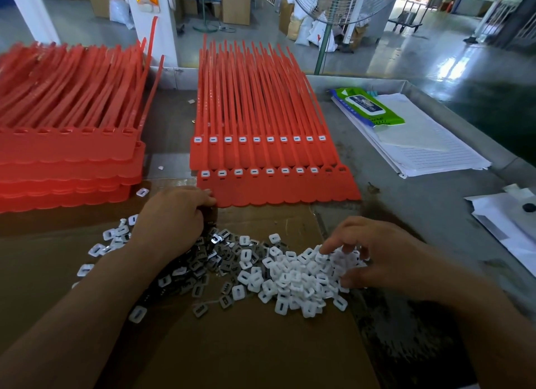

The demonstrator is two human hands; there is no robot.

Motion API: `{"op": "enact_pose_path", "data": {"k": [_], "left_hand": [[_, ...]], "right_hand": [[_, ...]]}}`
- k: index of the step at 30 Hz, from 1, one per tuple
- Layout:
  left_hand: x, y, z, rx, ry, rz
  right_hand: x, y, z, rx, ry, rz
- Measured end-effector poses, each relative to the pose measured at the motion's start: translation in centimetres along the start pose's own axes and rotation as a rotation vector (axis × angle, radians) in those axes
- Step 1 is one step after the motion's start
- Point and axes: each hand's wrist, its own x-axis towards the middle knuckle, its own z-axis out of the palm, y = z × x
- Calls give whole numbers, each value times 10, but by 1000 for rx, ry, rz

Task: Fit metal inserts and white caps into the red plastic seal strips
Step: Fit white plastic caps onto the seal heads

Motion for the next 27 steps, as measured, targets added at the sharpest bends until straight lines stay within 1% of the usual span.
{"op": "enact_pose_path", "data": {"k": [2,12,21,27], "left_hand": [[0,0,0,-1,-3,0],[-1,0,-1,0,0,11],[-1,1,-1,-2,1,15],[-1,0,-1,-3,-4,14]], "right_hand": [[1,-2,2,-18,-15,16],[4,-7,3,33,53,6],[3,-7,3,92,206,-28],[10,-10,7,262,397,38]]}}
